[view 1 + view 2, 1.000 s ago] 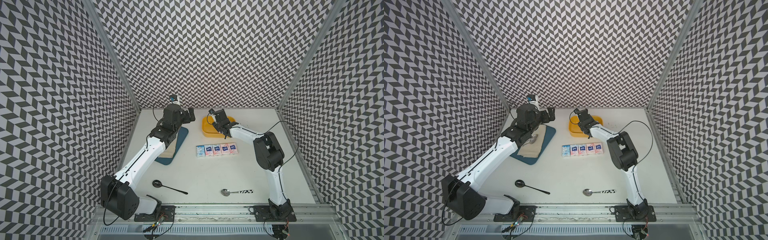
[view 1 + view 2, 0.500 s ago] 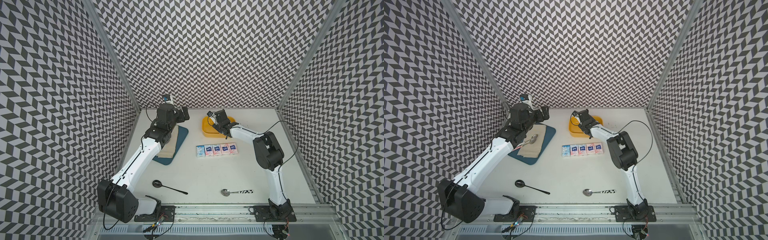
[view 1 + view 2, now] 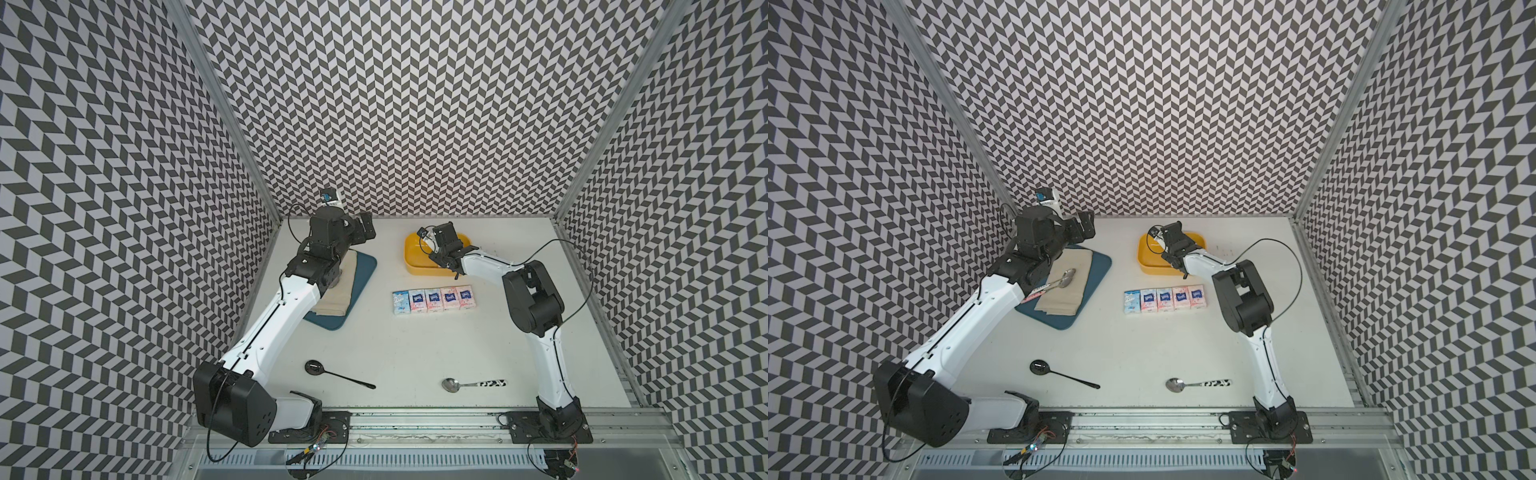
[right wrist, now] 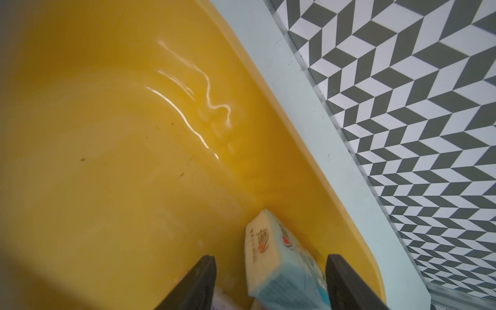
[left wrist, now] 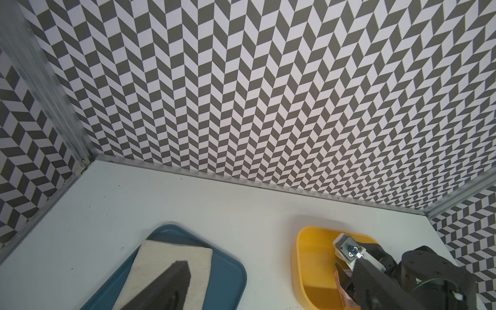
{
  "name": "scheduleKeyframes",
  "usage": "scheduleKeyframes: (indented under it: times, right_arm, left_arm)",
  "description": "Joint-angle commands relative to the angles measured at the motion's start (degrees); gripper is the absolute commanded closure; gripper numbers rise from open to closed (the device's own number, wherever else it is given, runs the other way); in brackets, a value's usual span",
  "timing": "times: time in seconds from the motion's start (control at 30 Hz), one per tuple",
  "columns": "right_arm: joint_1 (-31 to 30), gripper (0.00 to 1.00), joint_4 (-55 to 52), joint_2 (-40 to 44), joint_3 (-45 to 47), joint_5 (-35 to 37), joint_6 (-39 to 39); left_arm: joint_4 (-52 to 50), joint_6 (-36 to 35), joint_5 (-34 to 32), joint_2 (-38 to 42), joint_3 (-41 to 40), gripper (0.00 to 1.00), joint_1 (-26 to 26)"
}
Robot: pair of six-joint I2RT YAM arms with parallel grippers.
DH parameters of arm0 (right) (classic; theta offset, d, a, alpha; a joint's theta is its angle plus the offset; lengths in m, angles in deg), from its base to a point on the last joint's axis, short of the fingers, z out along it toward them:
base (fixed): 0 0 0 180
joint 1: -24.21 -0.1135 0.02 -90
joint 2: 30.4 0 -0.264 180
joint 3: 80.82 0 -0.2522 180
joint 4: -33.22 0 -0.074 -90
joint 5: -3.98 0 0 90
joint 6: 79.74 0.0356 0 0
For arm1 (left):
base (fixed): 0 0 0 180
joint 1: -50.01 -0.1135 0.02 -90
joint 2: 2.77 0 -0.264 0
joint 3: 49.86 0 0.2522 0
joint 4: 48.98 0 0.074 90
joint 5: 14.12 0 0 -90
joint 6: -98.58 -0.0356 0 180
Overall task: Take the pocket tissues out of the storage box
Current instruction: Pick up the pocket tissues from the storage box, then place the pocket tissues at the center of the board.
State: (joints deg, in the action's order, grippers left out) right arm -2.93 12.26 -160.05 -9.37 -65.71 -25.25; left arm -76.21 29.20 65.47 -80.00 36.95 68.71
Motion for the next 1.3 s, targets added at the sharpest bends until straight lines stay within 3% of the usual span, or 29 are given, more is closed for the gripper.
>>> scheduleKeyframes:
  times: [0.0, 0.2, 0.4, 0.5, 0.67, 1.03, 1.27]
  right_arm:
    - [0.42, 0.30, 1.38, -1.97, -1.22, 2.56, -0.68]
    - [0.68, 0.34, 4.93, -4.36, -1.46, 9.41, -2.37]
    - [1.47, 0.59, 4.46, -2.80, -1.81, 8.63, 0.14]
    - [1.58, 0.65, 5.74, -1.14, -1.38, 8.34, 0.80]
    - [1.96, 0.70, 7.15, 1.63, -1.19, 6.66, 2.32]
    - [2.78, 0.71, 6.04, 9.31, -0.93, 1.81, 10.64]
    - [5.87, 0.72, -1.02, 18.82, 4.00, 0.24, 24.33]
  left_arm:
    - [-0.32, -0.36, 1.07, 1.52, -0.63, 0.01, -0.41]
    - [-0.06, -0.54, 1.13, 1.52, -0.64, 0.01, -0.59]
    - [0.09, -0.56, 1.51, 1.16, -0.63, 0.01, -0.68]
    - [0.29, -0.24, 1.96, 1.09, -0.72, 0.01, -0.68]
    - [0.62, 0.09, 2.42, 1.38, -1.03, 0.01, -0.68]
    - [0.99, 0.72, 3.03, 2.32, -1.51, 0.01, -0.69]
    - [1.34, -0.04, 3.60, 2.69, -1.69, 0.01, -0.68]
